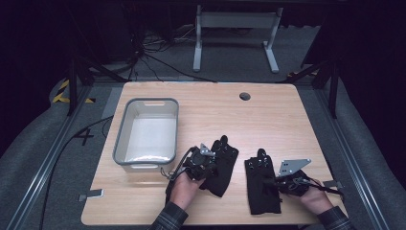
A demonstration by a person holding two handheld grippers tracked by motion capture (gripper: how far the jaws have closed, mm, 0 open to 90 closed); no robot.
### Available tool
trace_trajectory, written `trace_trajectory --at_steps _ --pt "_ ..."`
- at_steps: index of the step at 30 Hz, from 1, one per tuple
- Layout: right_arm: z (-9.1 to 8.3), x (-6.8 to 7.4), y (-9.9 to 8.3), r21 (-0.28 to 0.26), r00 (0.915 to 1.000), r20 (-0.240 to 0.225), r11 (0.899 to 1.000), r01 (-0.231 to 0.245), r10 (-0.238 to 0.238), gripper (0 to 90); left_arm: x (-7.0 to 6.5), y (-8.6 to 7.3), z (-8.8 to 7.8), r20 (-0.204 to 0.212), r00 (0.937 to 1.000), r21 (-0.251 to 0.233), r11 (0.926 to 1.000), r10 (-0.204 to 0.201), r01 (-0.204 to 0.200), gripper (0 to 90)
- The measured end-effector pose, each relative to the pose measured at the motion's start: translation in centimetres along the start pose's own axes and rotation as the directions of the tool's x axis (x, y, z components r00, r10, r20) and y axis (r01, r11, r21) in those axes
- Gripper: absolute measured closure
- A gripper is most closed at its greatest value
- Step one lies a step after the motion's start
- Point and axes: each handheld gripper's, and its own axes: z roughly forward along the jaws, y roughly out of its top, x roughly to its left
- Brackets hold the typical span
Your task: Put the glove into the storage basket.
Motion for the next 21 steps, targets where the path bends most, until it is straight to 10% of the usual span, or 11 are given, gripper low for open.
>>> trace_trajectory --at_steps 9,21 --pt "0.0 0.1 0.0 -0.001 1.0000 0.003 1.000 0.000 0.000 90.0 -0.1 -0.6 0.8 -0.021 0.9997 0.062 0.9980 0.014 -0.013 88.7" --pt "0.0 0.1 0.0 -0.001 1.0000 0.003 1.000 -0.001 0.001 90.0 -2.5 -0.9 1.2 0.071 0.9957 0.065 0.9958 0.060 -0.065 88.2"
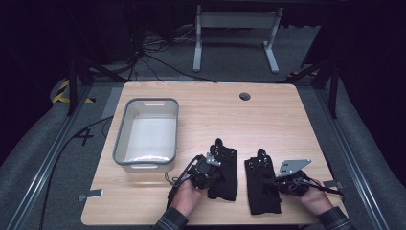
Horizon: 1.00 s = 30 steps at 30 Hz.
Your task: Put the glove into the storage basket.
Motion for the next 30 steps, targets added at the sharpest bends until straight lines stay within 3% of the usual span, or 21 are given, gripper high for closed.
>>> trace_trajectory --at_steps 13,18,23,30 --pt "0.2 -0.1 0.2 -0.005 1.0000 0.007 1.000 -0.001 0.001 90.0 -0.6 -0.5 -0.2 0.051 0.9987 0.016 0.9998 0.010 -0.011 87.7" --pt "0.4 -0.2 0.4 -0.005 0.9999 0.013 1.000 0.002 -0.002 90.0 -1.5 -0.8 -0.1 0.081 0.9955 0.024 0.9984 0.050 -0.052 88.1" --pt "0.7 -0.2 0.7 -0.008 0.9999 0.013 1.000 0.007 -0.007 90.0 -2.1 -0.6 0.1 0.120 0.9881 0.031 0.9944 0.096 -0.101 88.9" --pt "1.0 -0.4 1.0 -0.016 1.0000 0.001 1.000 0.005 -0.005 90.0 -1.9 -0.1 0.6 0.140 0.9838 0.026 0.9929 0.111 -0.116 88.8"
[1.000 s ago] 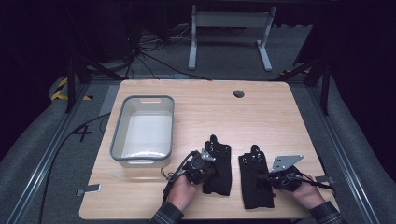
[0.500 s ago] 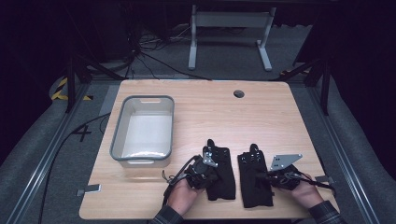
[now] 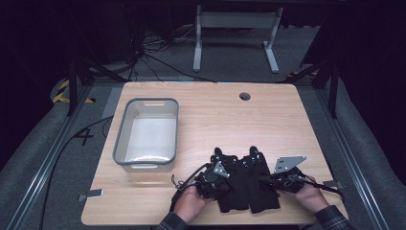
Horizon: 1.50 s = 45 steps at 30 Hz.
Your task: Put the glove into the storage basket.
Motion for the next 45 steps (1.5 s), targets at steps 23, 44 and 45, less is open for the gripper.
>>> trace_trajectory --at_steps 23,44,45 --pt "-0.1 0.2 -0.1 0.001 1.0000 0.007 1.000 0.003 -0.003 90.0 4.2 -0.4 -1.3 -0.171 0.9611 -0.120 0.9728 -0.217 0.198 52.0" --pt "0.0 0.2 -0.1 -0.001 0.9999 0.015 1.000 0.008 -0.008 90.0 3.4 1.4 -2.5 -0.072 0.9824 -0.159 0.9744 -0.172 0.159 87.5" --pt "0.0 0.3 0.0 -0.003 0.9998 0.016 1.000 0.008 -0.007 90.0 3.3 1.6 -2.7 -0.064 0.9832 -0.171 0.9725 -0.171 0.158 87.5"
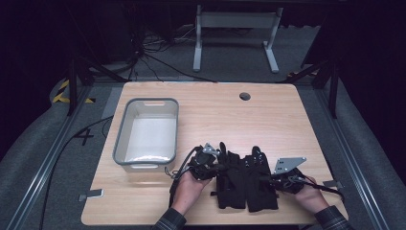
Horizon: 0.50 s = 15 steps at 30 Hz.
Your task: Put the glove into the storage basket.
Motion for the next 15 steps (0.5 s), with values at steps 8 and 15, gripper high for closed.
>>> trace_trajectory --at_steps 8,15 --pt "0.5 0.3 0.8 0.013 0.9997 0.009 1.000 0.023 -0.023 90.0 -0.1 1.1 -0.8 0.052 0.9986 -0.055 0.9985 0.009 -0.006 87.5" --pt "1.6 0.7 2.1 0.014 0.9994 -0.004 0.999 0.035 -0.035 90.0 0.3 1.8 -1.6 0.087 0.9962 -0.096 0.9953 0.003 0.005 87.3"
